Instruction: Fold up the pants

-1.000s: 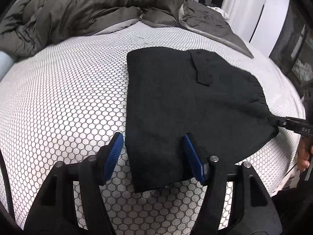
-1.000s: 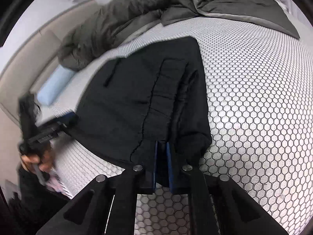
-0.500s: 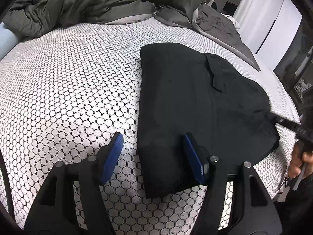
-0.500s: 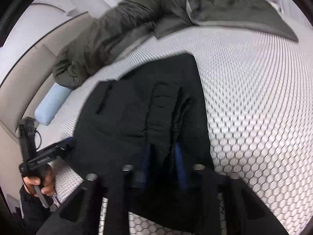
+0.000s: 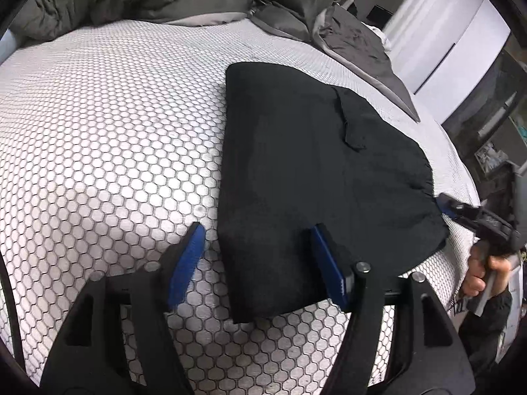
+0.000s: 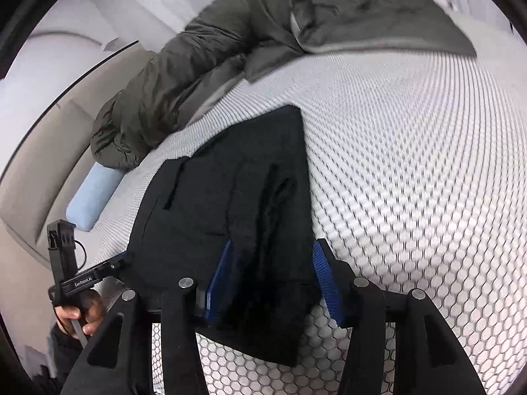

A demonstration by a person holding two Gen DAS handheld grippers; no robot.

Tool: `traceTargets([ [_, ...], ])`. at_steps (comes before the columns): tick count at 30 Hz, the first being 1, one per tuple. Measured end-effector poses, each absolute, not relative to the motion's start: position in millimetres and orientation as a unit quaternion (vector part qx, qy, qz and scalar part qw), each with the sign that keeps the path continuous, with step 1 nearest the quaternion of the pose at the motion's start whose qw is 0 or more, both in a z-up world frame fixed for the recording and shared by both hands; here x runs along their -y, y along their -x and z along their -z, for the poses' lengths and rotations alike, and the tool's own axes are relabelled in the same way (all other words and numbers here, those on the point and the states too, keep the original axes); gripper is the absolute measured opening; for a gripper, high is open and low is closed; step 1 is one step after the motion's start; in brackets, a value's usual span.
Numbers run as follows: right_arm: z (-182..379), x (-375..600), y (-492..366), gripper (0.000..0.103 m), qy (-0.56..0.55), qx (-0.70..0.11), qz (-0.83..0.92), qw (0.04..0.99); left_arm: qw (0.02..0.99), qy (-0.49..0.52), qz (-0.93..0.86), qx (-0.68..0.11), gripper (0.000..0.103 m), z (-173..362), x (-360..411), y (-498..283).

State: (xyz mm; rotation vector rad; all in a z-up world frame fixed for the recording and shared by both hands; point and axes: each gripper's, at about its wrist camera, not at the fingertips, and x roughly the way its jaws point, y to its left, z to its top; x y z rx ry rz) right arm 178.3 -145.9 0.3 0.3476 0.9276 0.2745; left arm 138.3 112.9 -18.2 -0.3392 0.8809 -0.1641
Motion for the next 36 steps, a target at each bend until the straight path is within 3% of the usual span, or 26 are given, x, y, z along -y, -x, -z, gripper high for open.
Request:
traceTargets([
  [2, 14, 146, -185, 0.051, -0.169, -0.467, -0.128, 0.858, 0.886, 0.161, 0.087, -0.425, 0.048, 18, -109, -143],
  [3, 17, 144, -188, 0.042, -0.168, -0.468, -0.130, 0.858, 0.887, 0.157, 0.086, -0.425, 0.048, 16, -108, -147],
  [4, 16, 141, -191, 0.022, -0.164, -0.461, -0.140, 0.861, 0.890, 0.153, 0.082, -0.422, 0.043, 14, -108, -152],
  [5, 14, 137, -195, 0.019, -0.160, -0.455, -0.143, 0.864, 0.891, 0.156, 0.078, -0.420, 0.040, 13, -109, -156],
  [13, 15, 129, -220, 0.019, -0.155, -0.433, -0.113, 0.881, 0.897, 0.148, 0.054, -0.413, 0.040, 13, -109, -173],
  [16, 9, 137, -208, 0.029, -0.146, -0.429, -0.110, 0.885, 0.903, 0.135, 0.042, -0.405, 0.043, 11, -106, -164],
  [19, 0, 140, -194, 0.031, -0.129, -0.417, -0.102, 0.894, 0.915, 0.106, 0.025, -0.389, 0.047, 1, -99, -145],
  [21, -9, 141, -180, 0.038, -0.118, -0.406, -0.102, 0.901, 0.926, 0.080, 0.017, -0.368, 0.059, -9, -91, -129],
  [23, -19, 139, -164, 0.056, -0.110, -0.385, -0.105, 0.910, 0.942, 0.056, 0.008, -0.332, 0.081, -22, -81, -112],
  [25, -29, 136, -147, 0.084, -0.101, -0.358, -0.117, 0.921, 0.954, 0.041, 0.007, -0.298, 0.086, -34, -70, -97],
  [27, -40, 129, -131, 0.099, -0.088, -0.324, -0.125, 0.934, 0.960, 0.035, 0.007, -0.277, 0.092, -41, -63, -89],
  [29, -49, 122, -117, 0.103, -0.073, -0.294, -0.131, 0.944, 0.967, 0.031, 0.005, -0.253, 0.102, -48, -60, -78],
  [36, -54, 113, -68, 0.103, -0.055, -0.220, -0.136, 0.964, 0.973, 0.047, 0.006, -0.227, 0.102, -54, -54, -36],
])
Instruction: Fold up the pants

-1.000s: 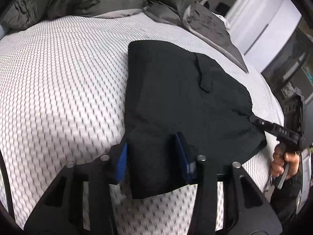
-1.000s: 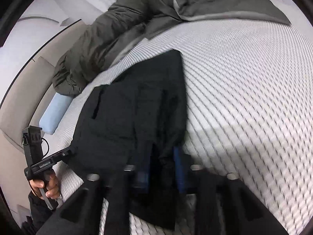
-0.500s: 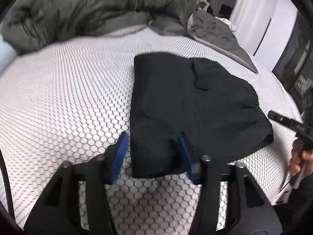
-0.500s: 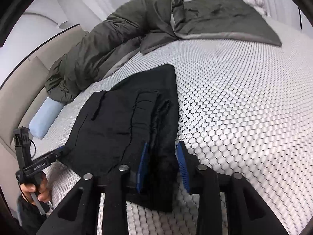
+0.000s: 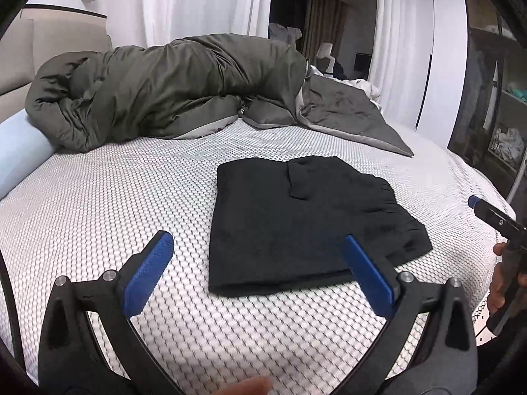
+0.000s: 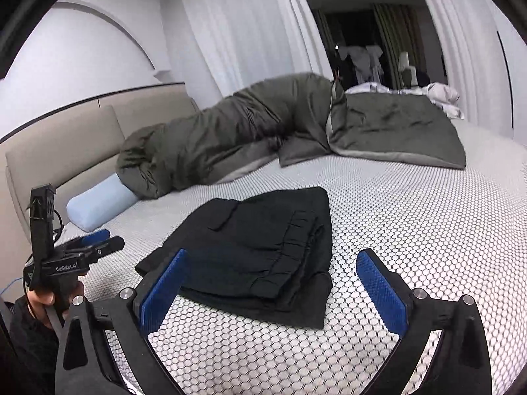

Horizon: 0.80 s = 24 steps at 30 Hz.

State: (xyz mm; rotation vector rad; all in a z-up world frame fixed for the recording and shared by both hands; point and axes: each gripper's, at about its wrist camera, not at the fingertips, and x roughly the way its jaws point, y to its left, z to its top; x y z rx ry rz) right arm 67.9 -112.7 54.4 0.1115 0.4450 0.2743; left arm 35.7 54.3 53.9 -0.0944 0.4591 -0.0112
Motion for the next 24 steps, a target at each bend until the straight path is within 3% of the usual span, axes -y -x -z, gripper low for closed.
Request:
traceTargets([
  [7, -57, 104, -39, 0.103, -0.037, -0.193, -0.147, 0.969, 0.978, 0.028, 0.020, -0.208, 0.102, -49, -41, 0],
  [24, -49, 93, -43, 0.103, -0.025, -0.191, -0.143, 0.971, 0.978, 0.020, 0.015, -0.207, 0.102, -41, -36, -8],
])
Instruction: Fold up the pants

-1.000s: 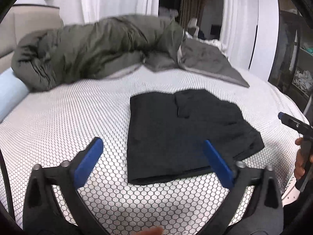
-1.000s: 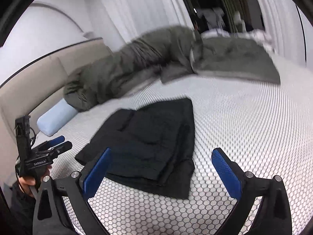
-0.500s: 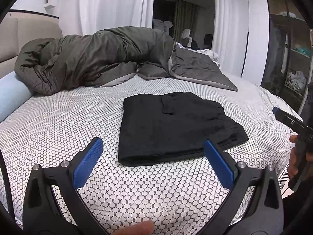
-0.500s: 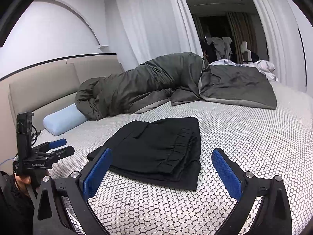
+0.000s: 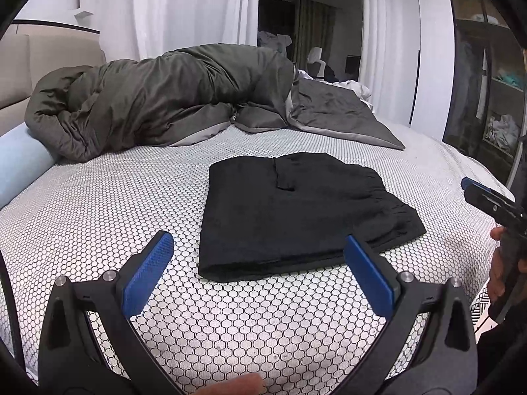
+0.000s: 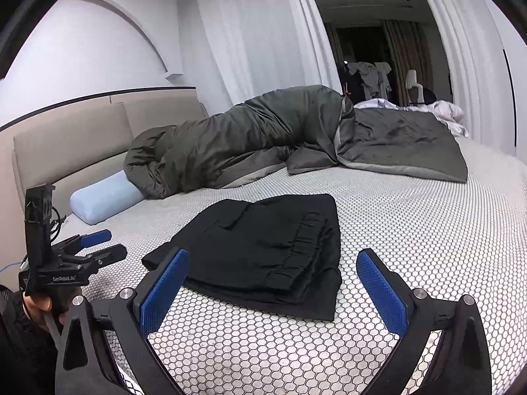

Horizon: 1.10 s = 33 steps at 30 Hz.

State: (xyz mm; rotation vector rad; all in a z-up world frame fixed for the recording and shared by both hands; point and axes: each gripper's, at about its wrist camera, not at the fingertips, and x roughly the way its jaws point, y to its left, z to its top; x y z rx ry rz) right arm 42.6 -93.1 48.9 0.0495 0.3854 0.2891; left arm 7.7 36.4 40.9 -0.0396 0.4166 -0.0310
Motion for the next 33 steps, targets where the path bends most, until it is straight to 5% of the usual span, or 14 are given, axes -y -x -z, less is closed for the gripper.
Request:
traceTargets([
  [33, -47.9, 83.1, -40.5, 0.103, -0.009, -0.193, -0.145, 0.970, 0.979, 0.023, 0.015, -0.202, 0.102, -43.2, -39.9, -6.1],
])
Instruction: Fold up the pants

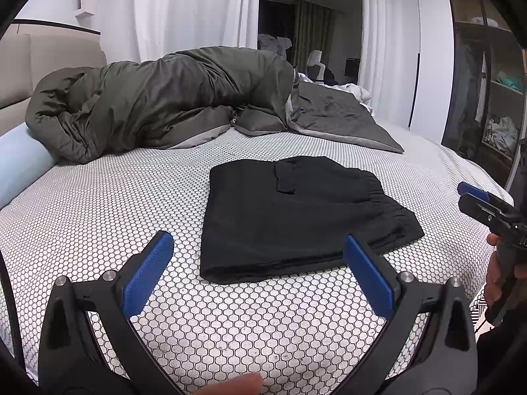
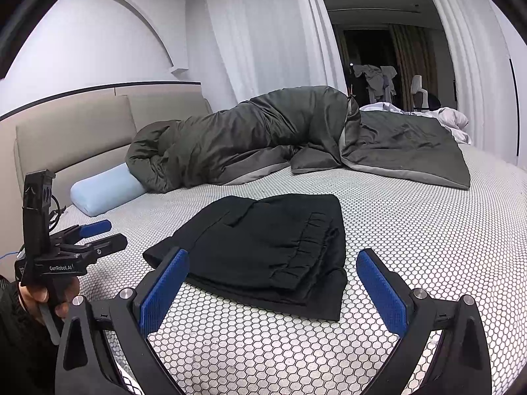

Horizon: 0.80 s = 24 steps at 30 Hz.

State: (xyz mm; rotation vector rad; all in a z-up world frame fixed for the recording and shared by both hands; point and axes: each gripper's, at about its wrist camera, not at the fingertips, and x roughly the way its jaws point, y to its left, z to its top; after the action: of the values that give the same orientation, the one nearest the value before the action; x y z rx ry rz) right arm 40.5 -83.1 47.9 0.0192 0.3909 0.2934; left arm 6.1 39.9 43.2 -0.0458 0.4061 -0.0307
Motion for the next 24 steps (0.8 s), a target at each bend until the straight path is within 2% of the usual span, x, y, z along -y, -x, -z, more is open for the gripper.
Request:
traceTargets([
  [24, -46.0, 83.8, -40.0, 0.103, -0.004, -0.197, -0.146, 0.969, 0.979, 0.021, 0.016, -0.201, 0.102, -44.6, -42.1, -5.8],
])
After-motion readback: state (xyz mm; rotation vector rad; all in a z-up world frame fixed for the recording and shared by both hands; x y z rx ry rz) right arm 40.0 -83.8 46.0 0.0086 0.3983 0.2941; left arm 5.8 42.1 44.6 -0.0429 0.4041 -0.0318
